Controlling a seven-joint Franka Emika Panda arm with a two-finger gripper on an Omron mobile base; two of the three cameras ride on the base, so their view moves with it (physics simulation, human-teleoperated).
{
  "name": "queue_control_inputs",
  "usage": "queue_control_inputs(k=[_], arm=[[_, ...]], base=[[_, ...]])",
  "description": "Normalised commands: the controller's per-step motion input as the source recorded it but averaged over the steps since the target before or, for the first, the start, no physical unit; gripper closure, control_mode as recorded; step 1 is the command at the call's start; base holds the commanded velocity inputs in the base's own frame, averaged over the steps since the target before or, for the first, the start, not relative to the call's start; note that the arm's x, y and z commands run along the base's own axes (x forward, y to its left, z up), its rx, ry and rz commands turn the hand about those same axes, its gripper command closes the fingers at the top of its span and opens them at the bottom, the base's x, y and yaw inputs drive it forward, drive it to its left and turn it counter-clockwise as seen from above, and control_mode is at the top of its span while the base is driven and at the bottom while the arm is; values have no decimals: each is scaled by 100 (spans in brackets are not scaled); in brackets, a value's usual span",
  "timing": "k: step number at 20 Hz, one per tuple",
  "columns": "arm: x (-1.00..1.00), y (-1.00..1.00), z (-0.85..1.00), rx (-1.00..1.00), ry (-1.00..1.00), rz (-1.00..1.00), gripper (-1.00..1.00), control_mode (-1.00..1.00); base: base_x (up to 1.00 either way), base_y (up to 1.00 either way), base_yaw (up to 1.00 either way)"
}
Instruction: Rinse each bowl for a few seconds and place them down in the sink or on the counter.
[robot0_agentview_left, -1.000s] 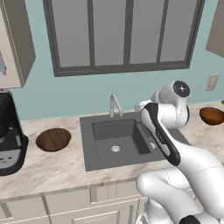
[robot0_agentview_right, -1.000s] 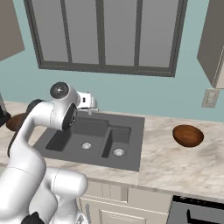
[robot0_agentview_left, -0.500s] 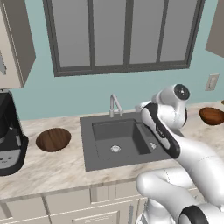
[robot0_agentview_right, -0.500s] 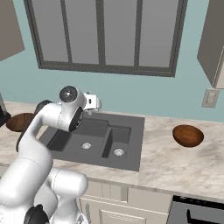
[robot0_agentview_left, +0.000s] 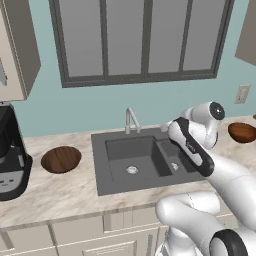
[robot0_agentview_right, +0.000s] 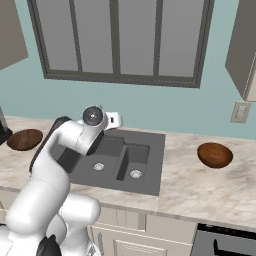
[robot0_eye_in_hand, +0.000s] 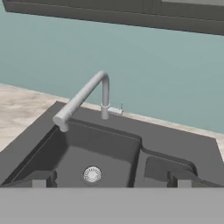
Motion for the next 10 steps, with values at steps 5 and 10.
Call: queue_control_inputs(k=[5, 10], arm=[[6, -3, -16, -1, -14, 8, -100, -100], [8, 1, -8, -1, -15, 1, -100, -100]], base=[[0, 0, 0], [0, 0, 0]])
